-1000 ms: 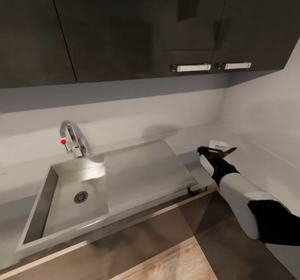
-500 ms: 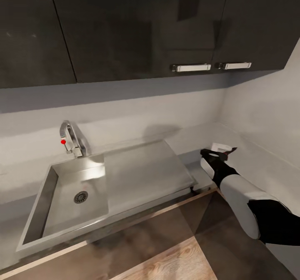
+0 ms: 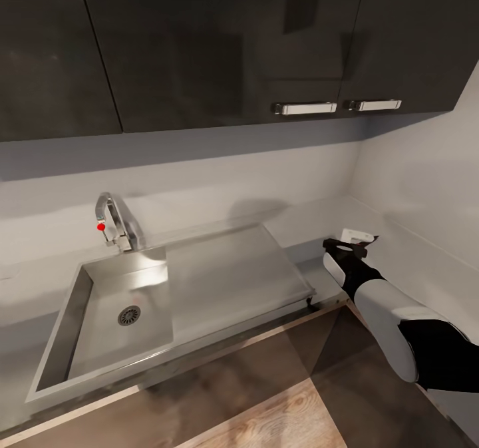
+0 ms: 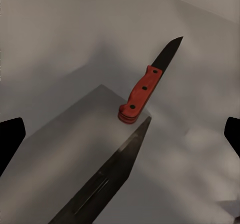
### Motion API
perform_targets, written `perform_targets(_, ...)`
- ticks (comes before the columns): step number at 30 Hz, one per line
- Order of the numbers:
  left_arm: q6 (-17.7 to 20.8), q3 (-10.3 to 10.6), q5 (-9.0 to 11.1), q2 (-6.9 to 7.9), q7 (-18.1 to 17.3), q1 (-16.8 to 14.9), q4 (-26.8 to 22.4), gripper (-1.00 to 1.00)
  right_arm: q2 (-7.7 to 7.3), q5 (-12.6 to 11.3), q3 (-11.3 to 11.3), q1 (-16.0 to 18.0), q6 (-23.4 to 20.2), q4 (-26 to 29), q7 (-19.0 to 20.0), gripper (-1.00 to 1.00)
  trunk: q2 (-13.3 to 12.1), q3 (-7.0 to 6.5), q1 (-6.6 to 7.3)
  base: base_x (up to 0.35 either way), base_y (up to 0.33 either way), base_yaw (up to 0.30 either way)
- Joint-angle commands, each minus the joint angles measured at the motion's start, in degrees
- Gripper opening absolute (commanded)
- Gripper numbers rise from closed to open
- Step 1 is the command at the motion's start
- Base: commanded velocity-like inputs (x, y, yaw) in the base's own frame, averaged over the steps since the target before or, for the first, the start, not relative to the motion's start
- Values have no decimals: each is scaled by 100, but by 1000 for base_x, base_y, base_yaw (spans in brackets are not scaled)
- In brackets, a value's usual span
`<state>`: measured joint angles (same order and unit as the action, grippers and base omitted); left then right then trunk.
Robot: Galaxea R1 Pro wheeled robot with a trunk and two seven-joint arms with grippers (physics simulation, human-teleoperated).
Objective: In the kitchen, take the Vidalia onion out of the sink, dice it on the chopping board with the paring knife, put the diced onion into the bowl on the countertop, then place both the paring knife and the chopping board into the sink.
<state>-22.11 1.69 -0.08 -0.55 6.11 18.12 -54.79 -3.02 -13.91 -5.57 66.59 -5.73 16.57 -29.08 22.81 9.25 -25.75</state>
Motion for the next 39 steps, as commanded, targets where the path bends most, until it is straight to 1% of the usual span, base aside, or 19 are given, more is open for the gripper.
perform_targets(1,-6,20,-8,7,37,0,41,100,-5,-39,-49,3,-49,14,-32,100,11,11,-4,0,0,0)
perform_targets(3,-8,23,-15,32,39,2,56,100,-6,-41,-49,3,-54,22,-29,100,11,11,-4,0,0,0)
perform_targets(7,-23,30,-17,49,40,28,-120,100,-9,-42,-49,3,-68,26,-22,100,11,11,-4,0,0,0)
perform_targets(10,-31,28,-18,58,40,219,-276,100,-7,-42,-49,3,-74,23,-20,100,11,11,-4,0,0,0)
perform_targets(12,-35,20,-11,68,44,412,-390,100,-6,-44,-49,3,-79,23,-19,100,11,11,-4,0,0,0)
perform_targets(15,-37,18,13,115,47,506,-443,100,-8,-46,-49,3,-83,24,-19,100,11,11,-4,0,0,0)
perform_targets(16,-38,16,88,279,55,560,-344,100,-13,-48,-49,3,-85,23,-19,100,11,11,-4,0,0,0)
perform_targets(18,-38,16,141,325,56,568,-264,100,-12,-49,-51,3,-86,23,-19,100,11,11,-4,0,0,0)
perform_targets(19,-40,16,215,354,54,574,-173,100,-11,-50,-53,3,-86,22,-19,100,11,11,-4,0,0,0)
perform_targets(20,-44,5,356,379,52,579,-23,100,-8,-50,-56,3,-86,22,-16,100,11,11,-4,0,0,0)
perform_targets(21,-48,-9,456,389,47,581,77,100,-9,-50,-56,3,-86,22,-14,100,11,11,-4,0,0,0)
perform_targets(23,-52,-29,576,397,39,580,202,100,-12,-51,-57,3,-86,22,-12,100,11,11,-4,0,0,0)
perform_targets(25,-54,-38,625,400,36,579,270,100,-13,-51,-57,3,-86,22,-12,100,11,11,-4,0,0,0)
perform_targets(26,-55,-49,685,404,33,579,369,100,-13,-51,-58,3,-86,22,-12,100,11,11,-4,0,0,0)
perform_targets(34,-55,-54,718,399,31,579,460,100,-8,-51,-55,3,-86,14,-17,100,11,11,-4,11,0,0)
perform_targets(39,-56,-55,723,397,21,579,491,100,-14,-43,-57,3,-86,-24,-18,100,11,11,-4,229,0,0)
